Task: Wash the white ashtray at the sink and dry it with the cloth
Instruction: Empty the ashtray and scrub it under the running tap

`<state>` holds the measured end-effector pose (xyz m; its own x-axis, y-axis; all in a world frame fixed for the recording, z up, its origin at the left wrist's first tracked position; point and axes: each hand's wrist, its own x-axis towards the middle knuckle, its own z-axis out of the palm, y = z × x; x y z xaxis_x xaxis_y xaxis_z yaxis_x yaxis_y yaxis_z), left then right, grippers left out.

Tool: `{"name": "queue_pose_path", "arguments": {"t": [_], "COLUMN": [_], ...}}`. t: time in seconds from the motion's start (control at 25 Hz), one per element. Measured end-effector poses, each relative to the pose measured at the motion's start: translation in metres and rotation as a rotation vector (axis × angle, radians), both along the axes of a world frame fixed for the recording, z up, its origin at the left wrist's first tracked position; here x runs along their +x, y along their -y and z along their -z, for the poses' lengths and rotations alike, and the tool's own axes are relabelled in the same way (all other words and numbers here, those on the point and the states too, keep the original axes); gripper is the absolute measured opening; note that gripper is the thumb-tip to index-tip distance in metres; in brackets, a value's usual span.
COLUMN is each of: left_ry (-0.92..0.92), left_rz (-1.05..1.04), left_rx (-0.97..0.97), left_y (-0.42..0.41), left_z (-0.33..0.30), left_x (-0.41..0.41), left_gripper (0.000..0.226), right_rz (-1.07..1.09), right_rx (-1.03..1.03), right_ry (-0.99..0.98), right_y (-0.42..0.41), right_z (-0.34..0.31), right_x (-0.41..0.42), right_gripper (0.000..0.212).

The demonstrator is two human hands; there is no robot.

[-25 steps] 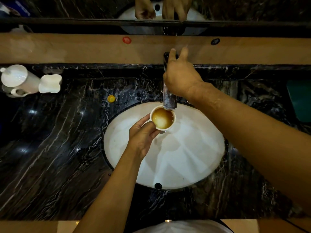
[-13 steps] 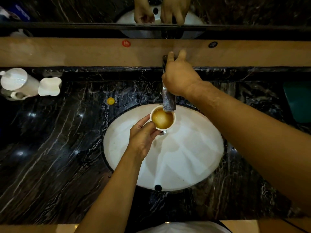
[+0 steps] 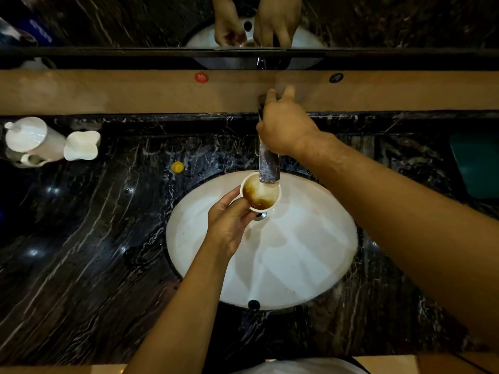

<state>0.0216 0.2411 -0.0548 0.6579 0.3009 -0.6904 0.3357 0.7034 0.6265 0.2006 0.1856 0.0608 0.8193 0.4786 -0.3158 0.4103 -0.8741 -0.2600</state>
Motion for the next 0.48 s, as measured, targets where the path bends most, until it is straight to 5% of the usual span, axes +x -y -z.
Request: {"name": "queue_pose_path", "arguments": {"t": [0.12,0.28,0.36,0.48], "left_ry": [-0.013,-0.031,-0.035,-0.038], "left_rz": [-0.012,-0.023,-0.021,-0.012], "left_rx": [-0.003,-0.013,-0.009,0.013], "left_y": [0.0,-0.001,-0.002,-0.001], "left_z": [0.002,0.006,0.006,0.008], "left_x": [-0.001,-0.001,0.0,0.0], "left_gripper": [0.034,0.04,0.037,0.04], "right_rz": [0.099,0.791,0.944,0.887], "right_rx": [0.312,0.961,0.892,0.799], "right_ry": [-0.009,-0.152,-0.394,-0.798], "right_y": [0.012,0.05,0.069,0.081], "right_z": [0.006,0.048,0.077,0.105], "right_x": [-0.005,-0.031,-0.053,-0.089], "right_gripper": [0.053,0.03,0.032,0.035]}}
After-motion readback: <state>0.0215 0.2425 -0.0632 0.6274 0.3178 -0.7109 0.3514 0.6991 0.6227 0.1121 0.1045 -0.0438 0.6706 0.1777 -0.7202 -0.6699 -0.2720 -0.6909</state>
